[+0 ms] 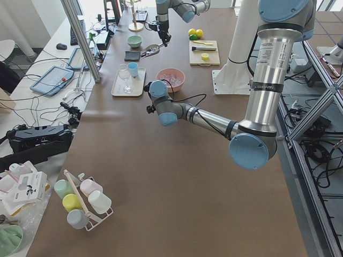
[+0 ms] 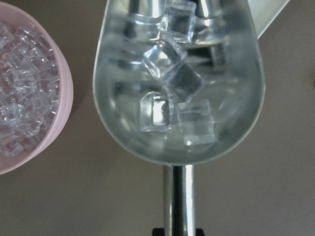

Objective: Put ice in cup with scoop
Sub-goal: 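Lift the filled scoop toward the blue cup while the left gripper withdraws, then tip the scoop over the blue cup with the right gripper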

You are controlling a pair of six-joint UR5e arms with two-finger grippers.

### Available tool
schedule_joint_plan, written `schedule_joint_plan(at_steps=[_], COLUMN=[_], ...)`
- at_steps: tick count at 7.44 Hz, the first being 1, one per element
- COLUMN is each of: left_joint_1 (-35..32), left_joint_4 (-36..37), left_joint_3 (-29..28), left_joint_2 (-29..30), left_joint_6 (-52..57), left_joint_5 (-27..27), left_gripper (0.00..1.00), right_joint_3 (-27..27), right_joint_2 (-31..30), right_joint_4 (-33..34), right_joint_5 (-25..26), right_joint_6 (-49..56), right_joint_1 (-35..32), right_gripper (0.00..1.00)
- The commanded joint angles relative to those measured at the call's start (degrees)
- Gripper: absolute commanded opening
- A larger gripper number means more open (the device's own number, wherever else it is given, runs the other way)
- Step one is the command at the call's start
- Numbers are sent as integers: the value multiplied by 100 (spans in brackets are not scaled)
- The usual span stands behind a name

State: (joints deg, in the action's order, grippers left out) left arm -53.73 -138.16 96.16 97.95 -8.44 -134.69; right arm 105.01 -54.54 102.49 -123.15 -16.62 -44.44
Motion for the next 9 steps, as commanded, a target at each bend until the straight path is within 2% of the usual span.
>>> schedule_joint_plan(at_steps=[1, 2, 4, 7, 8, 9], left_joint_1=[-339, -453, -927, -1647, -1989, -2184], left_joint_4=[788, 1208, 2288, 3827, 4206, 4279], left_joint_3=[105, 122, 507, 509, 466, 465], left_joint_2=[-223, -284, -774, -899, -1057, -1258], left_joint_6=[0, -8, 0, 1, 1, 1], left_joint_5=[-4, 5, 22, 31, 31, 31], left_gripper=[98, 98, 98, 98, 98, 98], right_joint_3=[-322, -662, -1146, -1867, -2009, -2010], right_joint_2=[127, 345, 583, 1258, 1409, 1428], right_joint_4=[113, 209, 227, 727, 946, 1105], right_joint_5=[-51, -269, -429, -455, -473, -473], right_joint_6=[1, 35, 71, 97, 236, 299], right_joint_1=[-170, -318, -451, -461, -461, -461], right_gripper=[0, 0, 0, 0, 0, 0])
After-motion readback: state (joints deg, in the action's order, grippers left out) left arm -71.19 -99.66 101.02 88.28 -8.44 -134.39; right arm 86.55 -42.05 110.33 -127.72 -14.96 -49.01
